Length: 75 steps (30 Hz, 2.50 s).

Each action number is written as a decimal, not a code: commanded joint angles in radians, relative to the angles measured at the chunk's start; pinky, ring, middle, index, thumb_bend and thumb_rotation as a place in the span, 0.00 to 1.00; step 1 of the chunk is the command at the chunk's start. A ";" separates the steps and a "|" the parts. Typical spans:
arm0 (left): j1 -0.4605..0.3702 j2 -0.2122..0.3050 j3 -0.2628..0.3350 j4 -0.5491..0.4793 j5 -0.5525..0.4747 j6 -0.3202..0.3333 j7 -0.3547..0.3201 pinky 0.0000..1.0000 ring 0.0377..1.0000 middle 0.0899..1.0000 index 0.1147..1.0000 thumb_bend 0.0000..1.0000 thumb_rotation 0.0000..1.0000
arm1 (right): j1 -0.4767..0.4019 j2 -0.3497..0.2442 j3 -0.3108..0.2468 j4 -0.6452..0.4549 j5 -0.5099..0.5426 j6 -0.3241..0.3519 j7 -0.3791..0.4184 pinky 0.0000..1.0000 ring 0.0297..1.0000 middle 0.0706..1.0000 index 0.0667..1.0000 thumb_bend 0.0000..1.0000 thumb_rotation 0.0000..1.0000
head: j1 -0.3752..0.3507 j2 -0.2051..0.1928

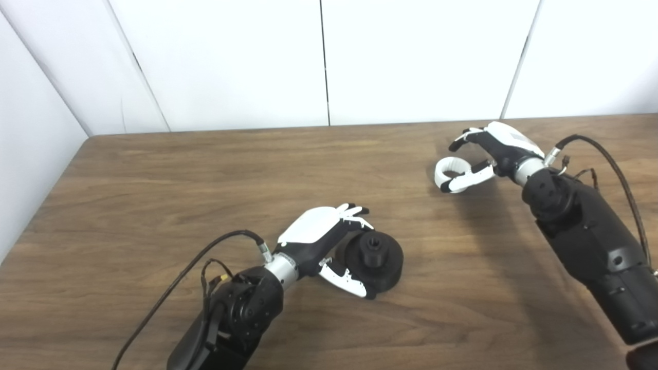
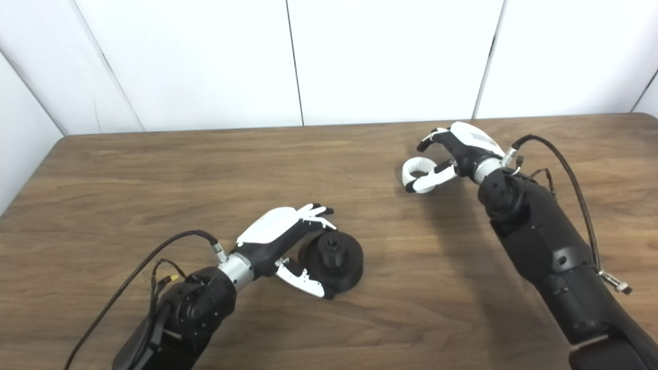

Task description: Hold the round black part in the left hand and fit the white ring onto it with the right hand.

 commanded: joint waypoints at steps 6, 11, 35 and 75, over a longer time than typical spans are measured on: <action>-0.015 0.023 0.011 -0.005 0.006 0.006 -0.010 0.93 1.00 0.95 0.64 0.88 0.32 | -0.038 -0.003 -0.007 0.000 -0.007 -0.031 -0.023 1.00 1.00 0.94 0.73 0.91 0.36 | -0.003 0.001; -0.015 0.025 0.009 -0.006 0.006 0.007 -0.017 0.94 1.00 0.96 0.64 0.88 0.33 | -0.034 -0.001 -0.009 0.007 -0.007 -0.032 -0.029 1.00 1.00 0.94 0.73 0.91 0.36 | -0.004 0.000; -0.017 0.028 0.007 -0.013 0.007 0.007 -0.022 0.93 1.00 0.96 0.65 0.87 0.32 | -0.034 0.003 -0.005 0.030 -0.013 -0.040 -0.038 1.00 1.00 0.94 0.72 0.90 0.36 | -0.001 0.003; -0.014 0.031 0.011 -0.015 0.006 0.007 -0.021 0.93 1.00 0.96 0.65 0.88 0.33 | -0.014 0.020 -0.036 0.040 0.014 -0.091 -0.091 1.00 1.00 0.90 0.57 0.82 0.27 | 0.004 0.006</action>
